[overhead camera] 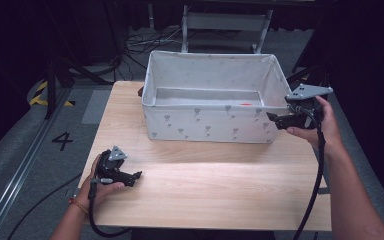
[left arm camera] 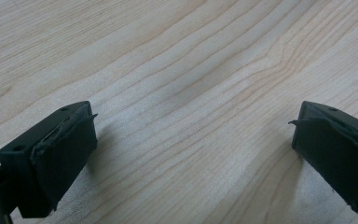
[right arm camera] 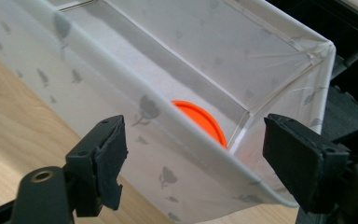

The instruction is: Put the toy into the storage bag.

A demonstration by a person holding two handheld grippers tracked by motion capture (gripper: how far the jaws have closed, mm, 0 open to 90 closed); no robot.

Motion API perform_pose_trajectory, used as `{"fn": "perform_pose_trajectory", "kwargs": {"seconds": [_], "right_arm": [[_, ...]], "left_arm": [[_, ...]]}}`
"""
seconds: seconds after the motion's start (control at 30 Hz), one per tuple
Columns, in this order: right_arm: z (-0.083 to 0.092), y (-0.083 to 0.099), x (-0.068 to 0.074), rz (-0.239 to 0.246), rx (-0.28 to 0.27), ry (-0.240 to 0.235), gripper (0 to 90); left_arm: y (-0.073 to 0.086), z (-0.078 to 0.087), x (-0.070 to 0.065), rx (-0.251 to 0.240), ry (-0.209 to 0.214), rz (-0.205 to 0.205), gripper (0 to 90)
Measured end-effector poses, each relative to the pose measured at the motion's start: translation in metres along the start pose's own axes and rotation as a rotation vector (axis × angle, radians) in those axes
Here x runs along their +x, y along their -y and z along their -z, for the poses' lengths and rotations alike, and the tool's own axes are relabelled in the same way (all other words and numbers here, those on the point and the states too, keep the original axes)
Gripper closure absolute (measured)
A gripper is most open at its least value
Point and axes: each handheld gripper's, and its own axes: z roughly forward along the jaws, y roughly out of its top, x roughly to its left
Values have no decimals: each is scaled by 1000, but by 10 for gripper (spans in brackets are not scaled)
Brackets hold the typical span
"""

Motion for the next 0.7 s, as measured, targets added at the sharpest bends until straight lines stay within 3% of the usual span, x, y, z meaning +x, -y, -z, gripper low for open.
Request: {"fn": "perform_pose_trajectory", "kwargs": {"seconds": [0.17,0.37,0.7], "right_arm": [[4,14,13,28,14,-16,208],[4,30,24,53,32,6,209],[4,58,41,65,15,4,217]], "left_arm": [[0,0,-1,1,0,6,3],[0,0,-1,-1,-4,6,5],[1,1,-2,-1,-8,10,5]]}}
